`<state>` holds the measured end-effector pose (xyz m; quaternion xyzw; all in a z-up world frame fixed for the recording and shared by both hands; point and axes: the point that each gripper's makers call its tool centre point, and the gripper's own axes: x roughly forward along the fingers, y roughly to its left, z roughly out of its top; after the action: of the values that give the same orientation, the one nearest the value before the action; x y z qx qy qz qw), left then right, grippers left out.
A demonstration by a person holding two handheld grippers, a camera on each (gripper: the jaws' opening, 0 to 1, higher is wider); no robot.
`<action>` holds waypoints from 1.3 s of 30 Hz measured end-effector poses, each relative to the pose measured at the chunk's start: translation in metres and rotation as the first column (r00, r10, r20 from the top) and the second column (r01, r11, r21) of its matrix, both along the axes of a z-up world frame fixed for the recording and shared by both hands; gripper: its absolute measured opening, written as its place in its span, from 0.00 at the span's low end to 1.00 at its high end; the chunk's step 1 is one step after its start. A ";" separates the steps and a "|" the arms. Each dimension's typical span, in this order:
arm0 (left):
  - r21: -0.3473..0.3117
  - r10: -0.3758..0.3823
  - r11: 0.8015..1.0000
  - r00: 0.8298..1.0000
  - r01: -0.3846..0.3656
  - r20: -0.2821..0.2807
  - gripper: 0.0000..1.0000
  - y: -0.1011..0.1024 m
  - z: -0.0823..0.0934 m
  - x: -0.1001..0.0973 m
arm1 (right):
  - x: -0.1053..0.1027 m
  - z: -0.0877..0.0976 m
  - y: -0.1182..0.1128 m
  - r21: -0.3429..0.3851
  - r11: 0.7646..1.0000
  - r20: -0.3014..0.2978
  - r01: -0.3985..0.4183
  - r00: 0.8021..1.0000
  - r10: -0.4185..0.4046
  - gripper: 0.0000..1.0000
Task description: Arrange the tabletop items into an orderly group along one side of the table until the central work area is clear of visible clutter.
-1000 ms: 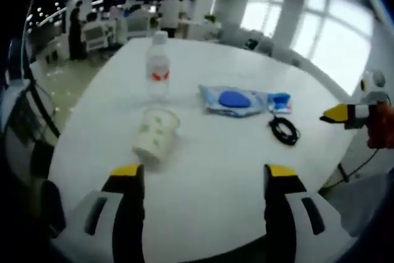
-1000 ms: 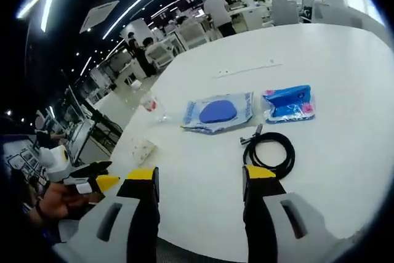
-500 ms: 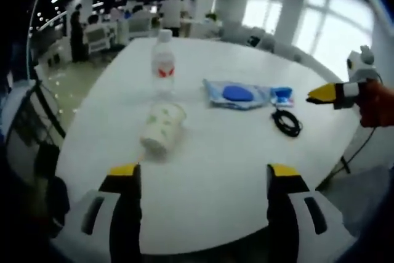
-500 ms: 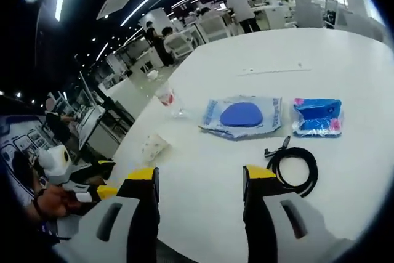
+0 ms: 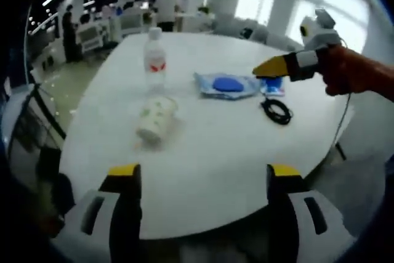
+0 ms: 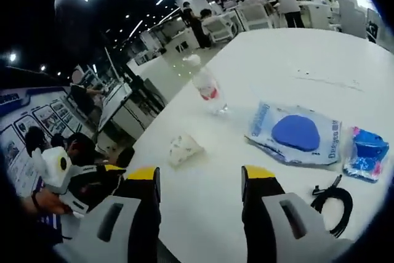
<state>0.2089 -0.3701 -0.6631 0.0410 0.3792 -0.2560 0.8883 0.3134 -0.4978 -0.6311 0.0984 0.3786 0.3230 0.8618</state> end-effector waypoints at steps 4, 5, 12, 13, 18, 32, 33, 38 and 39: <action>-0.005 0.007 1.000 0.999 -0.007 0.048 0.79 -0.001 0.009 0.005 | 0.015 -0.004 0.027 0.008 0.998 -0.006 -0.068 0.998 0.068 0.53; 0.000 0.006 1.000 0.999 -0.006 0.053 0.79 -0.001 0.009 0.005 | 0.016 -0.005 0.033 0.004 0.997 -0.006 -0.081 0.997 0.081 0.53; -0.005 0.002 1.000 0.990 -0.001 0.142 0.77 -0.002 0.023 0.011 | 0.038 -0.020 0.074 -0.008 0.982 0.003 -0.186 0.982 0.186 0.51; -0.009 0.008 1.000 0.990 -0.007 0.144 0.77 0.000 0.024 0.011 | 0.040 -0.023 0.077 -0.009 0.981 0.001 -0.193 0.981 0.193 0.51; -0.009 0.048 0.999 0.990 -0.047 0.133 0.77 0.009 0.020 0.012 | 0.043 -0.036 0.096 -0.023 0.970 -0.017 -0.243 0.970 0.242 0.51; -0.030 0.070 0.997 0.988 -0.066 0.136 0.77 0.012 0.020 0.014 | 0.062 -0.087 0.117 -0.111 0.909 -0.053 -0.402 0.916 0.398 0.49; -0.037 0.077 0.997 0.988 -0.072 0.136 0.77 0.014 0.020 0.014 | 0.064 -0.094 0.116 -0.082 0.914 -0.081 -0.398 0.916 0.392 0.49; -0.025 0.100 0.995 0.989 -0.098 0.112 0.75 0.019 0.014 0.015 | 0.060 -0.096 0.121 -0.075 0.918 -0.082 -0.388 0.920 0.382 0.44; -0.024 0.098 0.995 0.989 -0.096 0.114 0.75 0.018 0.015 0.015 | 0.060 -0.102 0.124 -0.069 0.917 -0.091 -0.392 0.918 0.386 0.43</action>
<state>0.2238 -0.3519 -0.6486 0.0288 0.3265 -0.2131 0.9204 0.3732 -0.3741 -0.7330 -0.0037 0.4366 0.4674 0.7687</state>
